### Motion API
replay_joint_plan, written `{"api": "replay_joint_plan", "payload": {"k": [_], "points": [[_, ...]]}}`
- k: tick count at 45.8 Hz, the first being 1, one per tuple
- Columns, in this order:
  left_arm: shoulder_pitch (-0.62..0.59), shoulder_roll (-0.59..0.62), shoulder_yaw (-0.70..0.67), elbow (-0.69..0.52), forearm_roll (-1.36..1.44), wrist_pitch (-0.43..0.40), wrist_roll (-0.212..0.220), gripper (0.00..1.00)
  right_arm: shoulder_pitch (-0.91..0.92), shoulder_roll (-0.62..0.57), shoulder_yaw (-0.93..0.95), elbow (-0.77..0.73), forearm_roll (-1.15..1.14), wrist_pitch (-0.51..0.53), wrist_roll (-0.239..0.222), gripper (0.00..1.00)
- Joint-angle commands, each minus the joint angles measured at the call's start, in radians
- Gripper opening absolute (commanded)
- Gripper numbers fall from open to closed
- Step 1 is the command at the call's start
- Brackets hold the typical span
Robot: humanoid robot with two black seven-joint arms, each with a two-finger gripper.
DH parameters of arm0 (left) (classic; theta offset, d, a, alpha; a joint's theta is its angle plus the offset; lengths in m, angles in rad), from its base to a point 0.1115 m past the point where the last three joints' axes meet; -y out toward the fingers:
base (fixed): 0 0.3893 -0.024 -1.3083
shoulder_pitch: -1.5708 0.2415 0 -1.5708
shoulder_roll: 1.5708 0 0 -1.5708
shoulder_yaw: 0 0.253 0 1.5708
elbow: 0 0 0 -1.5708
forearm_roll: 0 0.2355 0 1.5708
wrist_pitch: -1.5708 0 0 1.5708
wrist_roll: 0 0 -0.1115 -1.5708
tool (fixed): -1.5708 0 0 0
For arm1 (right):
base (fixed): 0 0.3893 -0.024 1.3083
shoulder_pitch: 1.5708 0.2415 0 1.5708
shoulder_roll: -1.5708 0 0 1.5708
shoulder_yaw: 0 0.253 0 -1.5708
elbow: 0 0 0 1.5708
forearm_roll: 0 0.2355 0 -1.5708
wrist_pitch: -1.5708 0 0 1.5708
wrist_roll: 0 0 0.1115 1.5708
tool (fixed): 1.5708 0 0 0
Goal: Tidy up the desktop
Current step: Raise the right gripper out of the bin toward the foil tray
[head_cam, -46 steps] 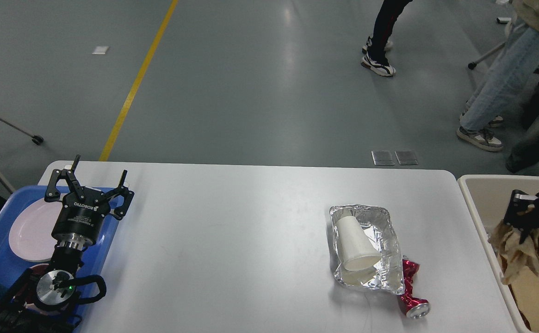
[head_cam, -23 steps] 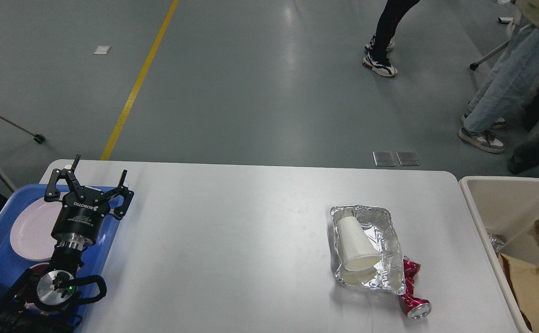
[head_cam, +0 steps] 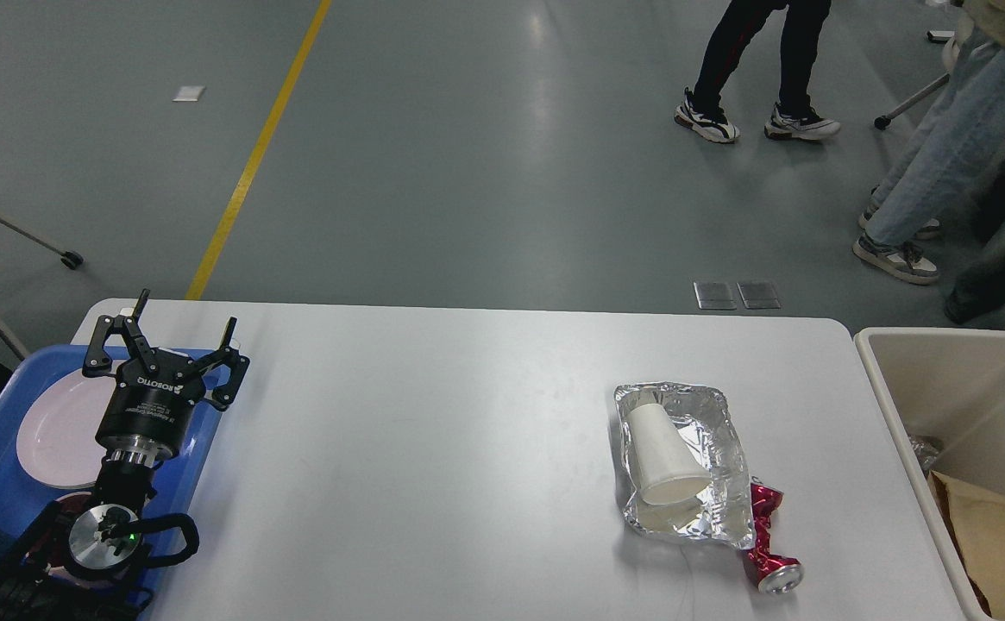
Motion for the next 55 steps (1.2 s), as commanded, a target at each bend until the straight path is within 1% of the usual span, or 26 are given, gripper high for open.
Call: {"api": "replay_joint_plan", "payload": {"k": [1,3,6,8,10,15,27,28,29,31,32,33,35,55], "points": [[0.000,0.000,0.000,0.000,0.000,0.000,0.000,0.97,-0.255,0.140,0.116,-0.269,0.012,-0.010,0.000,0.00],[0.000,0.000,0.000,0.000,0.000,0.000,0.000,0.97,-0.346,0.210,0.151,-0.390,0.014,-0.016,0.000,0.00],[0.000,0.000,0.000,0.000,0.000,0.000,0.000,0.97,-0.456,0.296,0.190,-0.529,0.012,-0.039,0.003,0.00],[0.000,0.000,0.000,0.000,0.000,0.000,0.000,0.97,-0.522,0.353,0.202,-0.608,0.012,-0.065,0.003,0.00],[0.000,0.000,0.000,0.001,0.000,0.000,0.000,0.97,-0.565,0.399,0.208,-0.656,0.012,-0.087,0.005,0.00],[0.000,0.000,0.000,0.000,0.000,0.000,0.000,0.97,-0.593,0.448,0.208,-0.680,0.012,-0.121,0.007,0.00],[0.000,0.000,0.000,0.000,0.000,0.000,0.000,0.97,-0.599,0.451,0.208,-0.679,0.012,-0.137,0.005,0.00],[0.000,0.000,0.000,0.000,0.000,0.000,0.000,0.97,-0.601,0.451,0.208,-0.680,0.012,-0.144,0.005,0.08],[0.000,0.000,0.000,0.000,0.000,0.000,0.000,0.96,-0.599,0.451,0.208,-0.680,0.012,-0.156,0.007,0.28],[0.000,0.000,0.000,0.000,0.000,0.000,0.000,0.97,-0.599,0.451,0.208,-0.680,0.012,-0.189,0.007,0.70],[0.000,0.000,0.000,0.001,0.000,0.000,0.000,0.97,-0.599,0.453,0.207,-0.680,0.012,-0.208,0.007,0.89],[0.000,0.000,0.000,0.000,0.000,0.000,0.000,0.97,-0.599,0.453,0.208,-0.679,0.012,-0.222,0.007,1.00],[-0.002,0.000,0.000,0.000,0.000,0.000,0.000,0.97,-0.599,0.456,0.208,-0.677,0.012,-0.236,0.007,1.00],[0.000,0.000,0.000,0.000,0.000,0.000,0.000,0.97,-0.595,0.455,0.207,-0.676,0.012,-0.236,0.007,1.00]]}}
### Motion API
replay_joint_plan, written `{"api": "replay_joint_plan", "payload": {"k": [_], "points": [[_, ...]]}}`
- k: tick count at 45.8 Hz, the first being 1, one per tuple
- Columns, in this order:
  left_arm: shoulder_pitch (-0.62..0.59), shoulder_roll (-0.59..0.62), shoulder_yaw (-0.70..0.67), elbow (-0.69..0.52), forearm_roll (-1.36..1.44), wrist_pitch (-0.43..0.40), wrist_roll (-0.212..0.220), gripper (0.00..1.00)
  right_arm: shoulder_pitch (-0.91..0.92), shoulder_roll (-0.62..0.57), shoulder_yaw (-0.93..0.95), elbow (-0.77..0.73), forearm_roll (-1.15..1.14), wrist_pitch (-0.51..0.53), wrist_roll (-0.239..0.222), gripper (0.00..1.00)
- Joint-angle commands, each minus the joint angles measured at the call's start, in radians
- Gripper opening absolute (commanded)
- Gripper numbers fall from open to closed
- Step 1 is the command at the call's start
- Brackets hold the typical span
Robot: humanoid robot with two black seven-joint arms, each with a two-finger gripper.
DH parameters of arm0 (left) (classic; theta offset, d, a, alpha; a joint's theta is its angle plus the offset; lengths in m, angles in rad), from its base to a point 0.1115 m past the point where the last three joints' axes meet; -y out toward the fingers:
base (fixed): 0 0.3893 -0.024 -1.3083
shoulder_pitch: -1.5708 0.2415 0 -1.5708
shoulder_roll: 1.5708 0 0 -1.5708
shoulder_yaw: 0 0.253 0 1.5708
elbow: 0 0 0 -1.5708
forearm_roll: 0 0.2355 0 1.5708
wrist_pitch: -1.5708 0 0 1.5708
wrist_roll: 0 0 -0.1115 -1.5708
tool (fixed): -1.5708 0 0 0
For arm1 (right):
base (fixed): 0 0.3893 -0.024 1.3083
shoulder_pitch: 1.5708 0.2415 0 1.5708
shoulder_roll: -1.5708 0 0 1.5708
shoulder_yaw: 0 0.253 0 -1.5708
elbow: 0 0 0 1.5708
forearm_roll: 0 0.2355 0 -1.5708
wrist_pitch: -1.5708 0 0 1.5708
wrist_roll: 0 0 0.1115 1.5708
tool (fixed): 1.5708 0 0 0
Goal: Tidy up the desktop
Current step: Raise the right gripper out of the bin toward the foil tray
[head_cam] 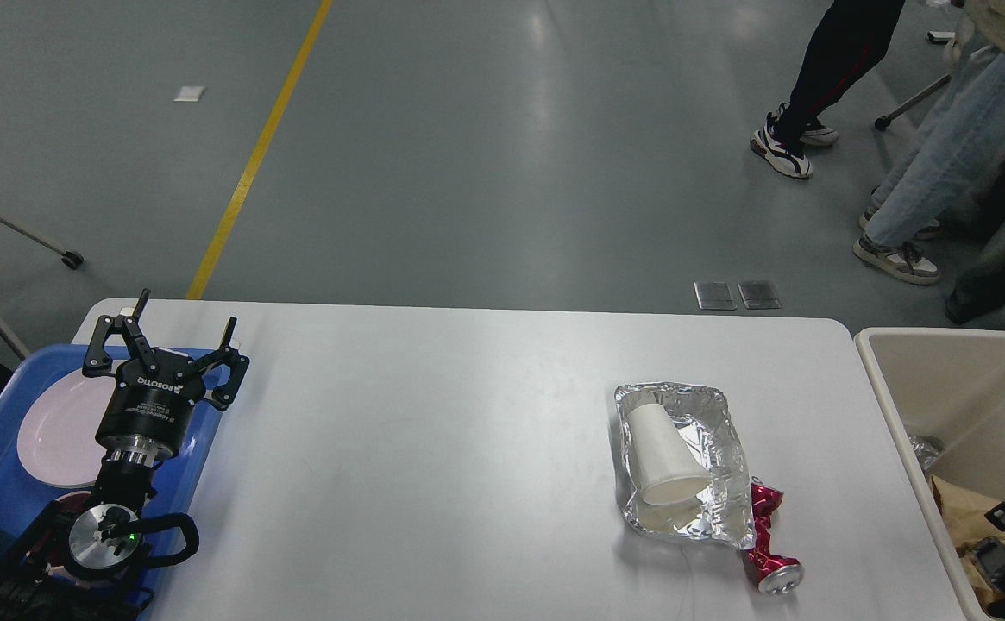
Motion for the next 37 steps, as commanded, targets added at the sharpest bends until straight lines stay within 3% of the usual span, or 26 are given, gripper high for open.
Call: {"api": "replay_joint_plan", "payload": {"k": [1,10,24,37], "points": [[0.000,0.000,0.000,0.000,0.000,0.000,0.000,0.97,0.005,-0.003,0.000,0.002,0.000,0.000,0.000,1.00],[0.000,0.000,0.000,0.000,0.000,0.000,0.000,0.97,0.072,-0.052,0.005,0.029,-0.002,0.053,-0.001,1.00],[0.000,0.000,0.000,0.000,0.000,0.000,0.000,0.97,0.428,-0.221,-0.077,0.245,-0.087,0.409,-0.012,1.00],[-0.002,0.000,0.000,0.000,0.000,0.000,0.000,0.97,1.040,-0.197,-0.316,0.744,-0.261,0.643,-0.023,1.00]]}}
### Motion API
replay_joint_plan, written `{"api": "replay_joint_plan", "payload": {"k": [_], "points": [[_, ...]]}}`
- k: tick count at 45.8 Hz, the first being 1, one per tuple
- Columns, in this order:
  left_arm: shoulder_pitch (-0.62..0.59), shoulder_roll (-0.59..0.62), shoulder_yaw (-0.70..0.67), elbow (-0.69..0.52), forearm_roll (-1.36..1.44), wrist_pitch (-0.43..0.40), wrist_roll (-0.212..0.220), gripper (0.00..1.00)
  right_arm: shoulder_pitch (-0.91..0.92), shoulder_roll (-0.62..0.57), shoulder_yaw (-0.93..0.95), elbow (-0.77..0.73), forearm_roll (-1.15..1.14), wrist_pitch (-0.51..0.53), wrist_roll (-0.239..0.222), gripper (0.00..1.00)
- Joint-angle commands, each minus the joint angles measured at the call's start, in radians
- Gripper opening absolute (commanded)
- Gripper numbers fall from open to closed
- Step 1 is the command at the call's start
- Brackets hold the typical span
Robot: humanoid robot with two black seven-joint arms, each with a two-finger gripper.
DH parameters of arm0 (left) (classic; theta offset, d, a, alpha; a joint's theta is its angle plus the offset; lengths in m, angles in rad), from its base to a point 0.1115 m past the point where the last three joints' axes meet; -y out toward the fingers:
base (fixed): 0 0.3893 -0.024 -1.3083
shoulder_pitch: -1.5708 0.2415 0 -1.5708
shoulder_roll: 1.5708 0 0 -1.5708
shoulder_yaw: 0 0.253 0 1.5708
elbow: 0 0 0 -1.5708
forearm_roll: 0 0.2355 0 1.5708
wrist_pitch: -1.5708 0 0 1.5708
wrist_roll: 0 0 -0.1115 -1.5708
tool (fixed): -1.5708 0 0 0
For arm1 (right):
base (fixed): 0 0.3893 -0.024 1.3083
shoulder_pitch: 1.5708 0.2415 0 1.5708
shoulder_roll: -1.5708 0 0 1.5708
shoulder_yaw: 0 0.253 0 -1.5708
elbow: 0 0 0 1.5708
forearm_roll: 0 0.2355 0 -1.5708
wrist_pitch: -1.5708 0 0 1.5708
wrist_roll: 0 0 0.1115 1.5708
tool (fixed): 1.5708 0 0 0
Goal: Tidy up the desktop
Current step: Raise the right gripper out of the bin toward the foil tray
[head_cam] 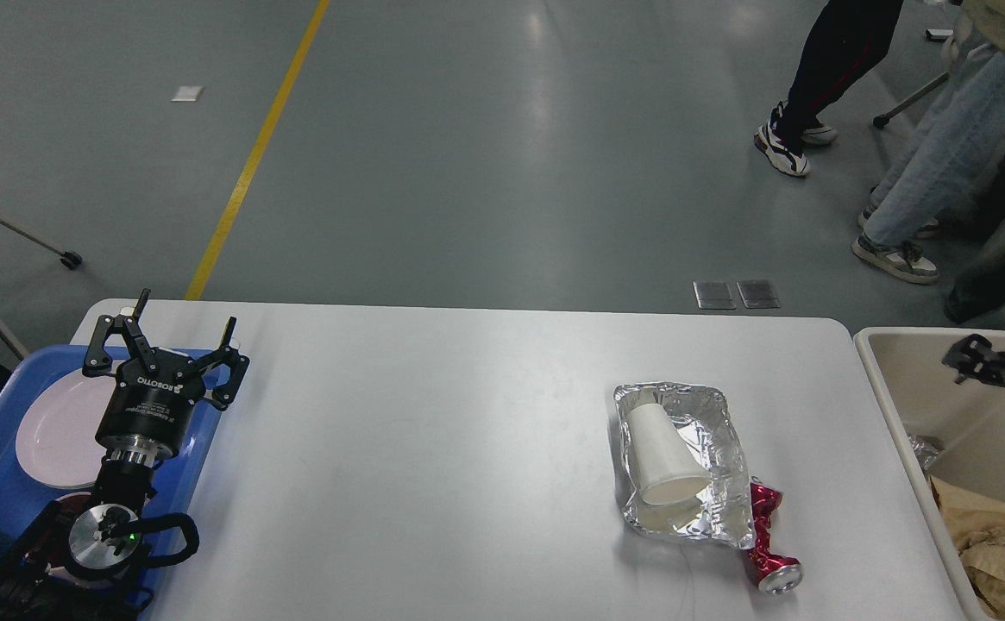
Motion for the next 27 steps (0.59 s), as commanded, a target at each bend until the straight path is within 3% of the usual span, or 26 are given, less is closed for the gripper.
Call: {"api": "replay_joint_plan", "payload": {"k": [1,7,17,27], "points": [[0.000,0.000,0.000,0.000,0.000,0.000,0.000,0.97,0.284,0.037,-0.117,0.257,-0.033,0.084,-0.002,1.00],[-0.001,0.000,0.000,0.000,0.000,0.000,0.000,0.97,0.546,0.126,-0.196,0.463,-0.030,0.153,-0.002,1.00],[0.000,0.003,0.000,0.000,0.000,0.000,0.000,0.97,0.871,0.189,-0.194,0.739,-0.021,0.373,-0.002,1.00],[0.000,0.005,-0.002,0.000,0.000,0.000,0.000,0.97,1.093,0.150,-0.189,0.985,-0.018,0.398,-0.002,1.00]]}}
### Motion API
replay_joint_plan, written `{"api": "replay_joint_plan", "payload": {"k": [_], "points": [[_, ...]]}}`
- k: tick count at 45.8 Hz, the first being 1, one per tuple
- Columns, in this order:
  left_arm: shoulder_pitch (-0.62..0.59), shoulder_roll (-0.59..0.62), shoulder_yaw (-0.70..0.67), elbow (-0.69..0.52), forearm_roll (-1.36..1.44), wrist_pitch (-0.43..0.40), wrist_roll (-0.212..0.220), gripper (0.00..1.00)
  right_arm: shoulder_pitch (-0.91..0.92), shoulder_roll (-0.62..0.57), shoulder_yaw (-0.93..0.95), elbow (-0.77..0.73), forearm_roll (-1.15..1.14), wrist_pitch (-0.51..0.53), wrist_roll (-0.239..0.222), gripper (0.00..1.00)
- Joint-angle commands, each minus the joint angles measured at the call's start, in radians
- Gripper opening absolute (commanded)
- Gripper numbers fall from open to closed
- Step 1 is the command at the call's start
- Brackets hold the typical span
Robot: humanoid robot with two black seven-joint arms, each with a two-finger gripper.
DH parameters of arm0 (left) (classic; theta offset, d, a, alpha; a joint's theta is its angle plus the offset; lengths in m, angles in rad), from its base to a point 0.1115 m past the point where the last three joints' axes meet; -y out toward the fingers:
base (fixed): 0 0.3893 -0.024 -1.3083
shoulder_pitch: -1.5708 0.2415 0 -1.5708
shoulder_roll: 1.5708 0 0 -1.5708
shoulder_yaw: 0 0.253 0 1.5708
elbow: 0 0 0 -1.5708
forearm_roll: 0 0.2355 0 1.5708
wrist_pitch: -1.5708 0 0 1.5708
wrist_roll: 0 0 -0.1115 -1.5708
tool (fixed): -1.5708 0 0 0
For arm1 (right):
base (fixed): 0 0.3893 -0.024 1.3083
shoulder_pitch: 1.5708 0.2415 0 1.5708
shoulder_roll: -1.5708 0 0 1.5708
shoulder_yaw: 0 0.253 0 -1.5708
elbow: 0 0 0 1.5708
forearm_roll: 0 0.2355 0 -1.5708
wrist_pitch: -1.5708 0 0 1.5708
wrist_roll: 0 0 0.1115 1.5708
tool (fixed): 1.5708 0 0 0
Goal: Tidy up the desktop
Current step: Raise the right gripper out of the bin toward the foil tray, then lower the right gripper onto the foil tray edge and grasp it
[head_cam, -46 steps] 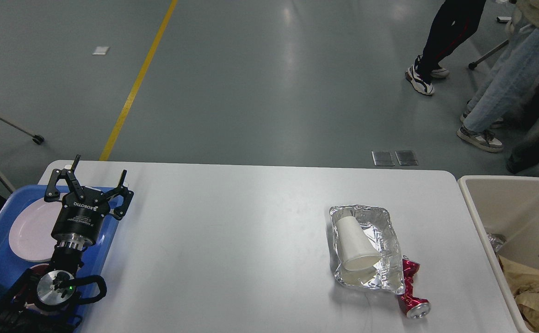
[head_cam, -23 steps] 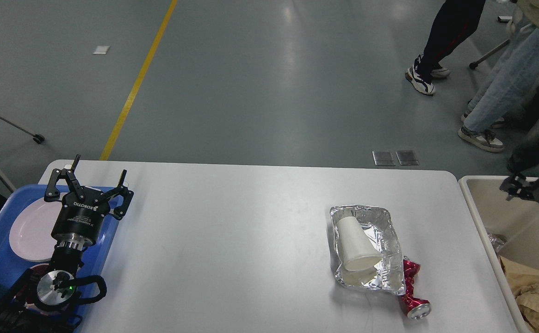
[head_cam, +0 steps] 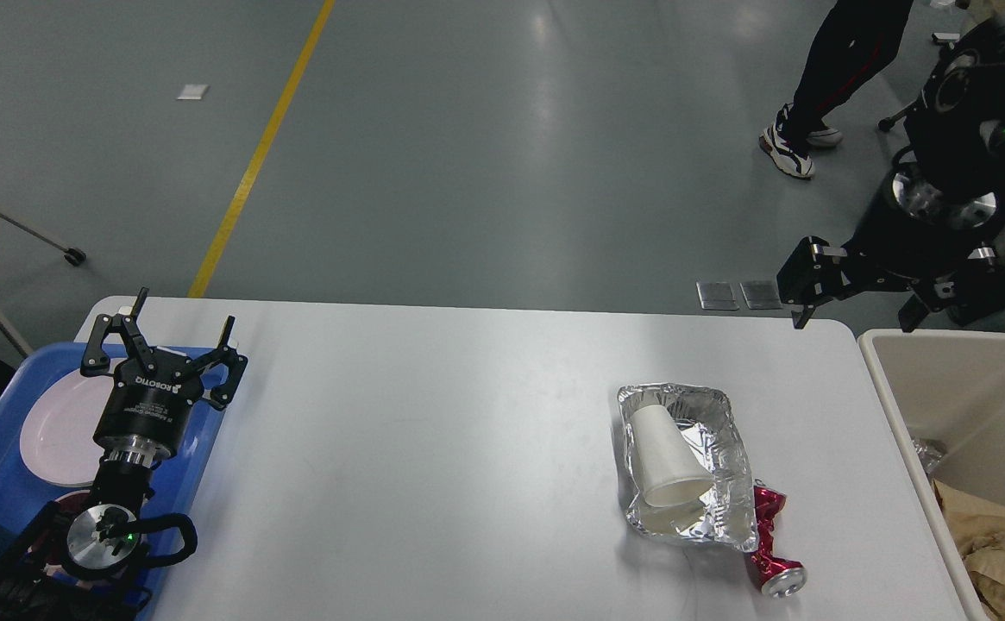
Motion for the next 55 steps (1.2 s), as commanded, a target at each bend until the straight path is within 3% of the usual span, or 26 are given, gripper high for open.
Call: {"api": "replay_joint_plan", "payload": {"k": [1,21,26,37,55], "points": [[0.000,0.001,-0.001,0.000,0.000,0.000,0.001,0.97,0.099,-0.037,-0.005,0.114,0.005,0.002,0.001,1.00],[0.000,0.001,-0.001,0.000,0.000,0.000,0.001,0.97,0.165,-0.057,-0.051,0.154,0.075,-0.051,0.001,1.00],[0.000,0.001,-0.001,0.000,0.000,0.000,0.000,0.97,0.136,-0.055,-0.043,0.150,0.065,-0.128,0.001,1.00],[0.000,0.001,-0.001,0.000,0.000,-0.001,0.000,0.96,-0.153,-0.003,-0.001,0.034,0.058,-0.378,0.004,1.00],[0.000,-0.001,0.001,0.000,0.000,0.000,0.001,0.97,-0.809,0.211,0.064,-0.494,0.060,-0.475,0.004,0.99]]}}
